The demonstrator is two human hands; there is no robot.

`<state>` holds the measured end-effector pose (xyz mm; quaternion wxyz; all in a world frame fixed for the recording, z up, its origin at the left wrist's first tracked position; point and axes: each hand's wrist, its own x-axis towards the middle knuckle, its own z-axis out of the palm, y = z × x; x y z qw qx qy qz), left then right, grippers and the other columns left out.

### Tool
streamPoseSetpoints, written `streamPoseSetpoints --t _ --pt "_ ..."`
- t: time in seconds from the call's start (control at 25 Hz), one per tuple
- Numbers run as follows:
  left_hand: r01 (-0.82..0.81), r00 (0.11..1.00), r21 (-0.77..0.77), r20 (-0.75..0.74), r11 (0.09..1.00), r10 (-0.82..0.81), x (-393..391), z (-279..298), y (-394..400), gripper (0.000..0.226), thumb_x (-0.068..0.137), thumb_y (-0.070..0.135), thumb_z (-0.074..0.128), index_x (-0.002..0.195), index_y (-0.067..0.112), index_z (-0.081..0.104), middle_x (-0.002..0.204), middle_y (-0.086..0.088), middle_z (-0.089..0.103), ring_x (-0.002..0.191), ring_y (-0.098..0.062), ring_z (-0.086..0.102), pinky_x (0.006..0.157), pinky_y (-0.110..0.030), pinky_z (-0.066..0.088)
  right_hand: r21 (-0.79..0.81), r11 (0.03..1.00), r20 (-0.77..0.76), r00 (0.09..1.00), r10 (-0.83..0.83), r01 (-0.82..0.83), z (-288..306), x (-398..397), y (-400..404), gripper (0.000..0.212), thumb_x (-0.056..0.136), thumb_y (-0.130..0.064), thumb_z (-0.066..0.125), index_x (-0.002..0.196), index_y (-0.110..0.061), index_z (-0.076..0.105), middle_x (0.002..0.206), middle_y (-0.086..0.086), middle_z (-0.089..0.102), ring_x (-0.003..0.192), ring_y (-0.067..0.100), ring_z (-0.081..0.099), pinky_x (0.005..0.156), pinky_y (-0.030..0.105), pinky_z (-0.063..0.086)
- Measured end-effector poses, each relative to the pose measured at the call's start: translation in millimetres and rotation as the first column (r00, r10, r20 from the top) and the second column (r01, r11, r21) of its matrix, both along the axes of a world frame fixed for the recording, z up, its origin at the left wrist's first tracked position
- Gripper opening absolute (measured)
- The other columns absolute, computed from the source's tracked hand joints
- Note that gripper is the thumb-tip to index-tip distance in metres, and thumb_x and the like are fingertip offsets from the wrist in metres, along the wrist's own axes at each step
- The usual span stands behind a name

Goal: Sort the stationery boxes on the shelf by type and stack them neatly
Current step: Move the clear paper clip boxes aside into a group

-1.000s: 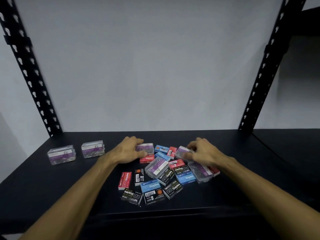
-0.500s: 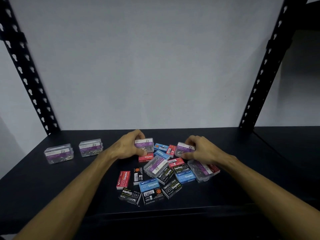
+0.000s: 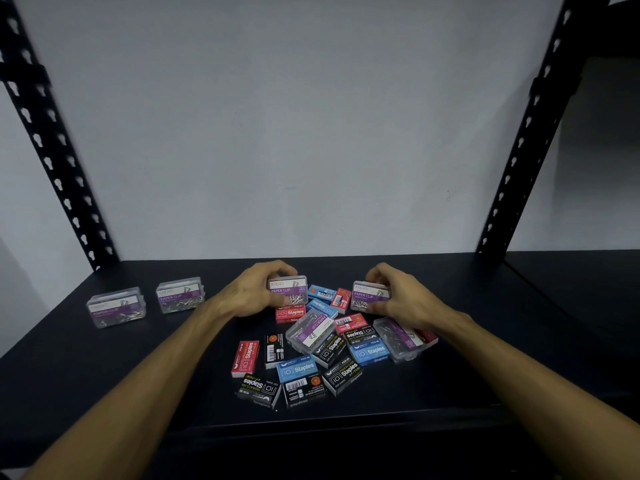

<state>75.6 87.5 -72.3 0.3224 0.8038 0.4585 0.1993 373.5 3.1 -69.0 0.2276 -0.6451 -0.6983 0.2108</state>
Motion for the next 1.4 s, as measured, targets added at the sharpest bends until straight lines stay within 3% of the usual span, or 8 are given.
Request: streamPoseSetpoints --t 0.12,0.32,0.72,0.88,0.96,1.08,1.24,1.4 --pt "0.007 1.000 0.003 0.014 1.000 -0.007 -0.7 -0.2 -1.3 0.047 0.083 0.014 0.076 0.124 0.031 0.057 0.112 0.004 0.066 0.100 -0.014 0.066 0.086 -0.039 0.059 0.012 1.000 0.010 1.000 0.009 -0.009 -2.9 0.7 2.0 0.049 0.080 -0.033 0.078 0.122 -0.030 0.051 0.113 -0.011 0.059 0.091 0.006 0.063 0.070 0.021 0.051" --pt "0.008 1.000 0.009 -0.009 1.000 -0.008 0.0 2.8 -6.6 0.046 0.086 0.012 0.073 0.127 0.027 0.056 0.112 0.003 0.066 0.099 -0.013 0.066 0.085 -0.035 0.058 -0.015 1.000 -0.002 1.000 0.017 -0.017 -4.1 1.9 5.1 0.040 0.079 -0.031 0.079 0.109 -0.035 0.054 0.106 -0.011 0.064 0.087 0.005 0.066 0.069 0.023 0.053" --pt "-0.021 0.999 0.063 -0.048 0.998 0.024 -1.3 11.4 -15.6 0.043 0.087 0.011 0.072 0.125 0.024 0.056 0.111 0.007 0.064 0.095 -0.003 0.062 0.071 -0.013 0.048 -0.005 0.999 0.024 0.999 0.032 -0.032 6.2 -1.9 6.0 0.033 0.076 -0.024 0.080 0.097 -0.035 0.057 0.096 -0.008 0.069 0.080 0.004 0.067 0.068 0.028 0.056" --pt "-0.046 0.998 0.090 -0.032 0.995 0.049 -12.6 23.0 -19.2 0.044 0.087 0.013 0.073 0.125 0.025 0.056 0.111 0.007 0.065 0.095 -0.005 0.063 0.071 -0.016 0.050 0.049 0.997 0.011 0.998 0.066 -0.066 19.6 -12.1 11.4 0.032 0.078 -0.018 0.078 0.096 -0.034 0.057 0.094 -0.008 0.069 0.079 0.005 0.067 0.063 0.024 0.051" --pt "-0.053 0.998 0.107 -0.033 0.993 0.057 -21.2 31.3 -22.4 0.045 0.086 0.013 0.074 0.126 0.025 0.057 0.113 0.006 0.066 0.098 -0.007 0.064 0.080 -0.022 0.054 0.076 0.993 -0.008 0.996 0.086 -0.085 26.0 -21.7 16.1 0.032 0.079 -0.016 0.077 0.097 -0.033 0.057 0.094 -0.007 0.069 0.079 0.007 0.067 0.060 0.025 0.052" --pt "-0.063 0.997 0.130 -0.033 0.990 0.067 -43.2 44.6 -29.3 0.045 0.085 0.013 0.074 0.125 0.026 0.058 0.113 0.004 0.066 0.099 -0.010 0.065 0.087 -0.030 0.056 0.110 0.985 -0.015 0.991 0.135 -0.133 31.9 -43.7 23.3 0.033 0.081 -0.013 0.075 0.098 -0.034 0.056 0.094 -0.009 0.068 0.078 0.000 0.065 0.056 0.016 0.048" --pt "-0.118 0.993 0.131 0.009 0.984 0.117 -82.3 55.9 -41.3 0.042 0.085 0.015 0.074 0.122 0.029 0.059 0.109 0.004 0.068 0.095 -0.014 0.067 0.086 -0.035 0.057 0.128 0.970 -0.034 0.977 0.211 -0.205 34.6 -84.9 30.5 0.036 0.081 -0.013 0.076 0.105 -0.031 0.057 0.101 -0.011 0.065 0.090 0.006 0.064 0.068 0.023 0.051" --pt "-0.166 0.986 0.148 0.031 0.975 0.163 -124.8 55.6 -53.0 0.043 0.084 0.015 0.074 0.122 0.031 0.062 0.107 0.010 0.069 0.095 -0.007 0.066 0.088 -0.033 0.056 0.142 0.950 -0.045 0.957 0.288 -0.279 34.0 -132.9 35.5 0.037 0.080 -0.016 0.076 0.110 -0.030 0.058 0.105 -0.009 0.064 0.094 0.007 0.062 0.078 0.029 0.054"
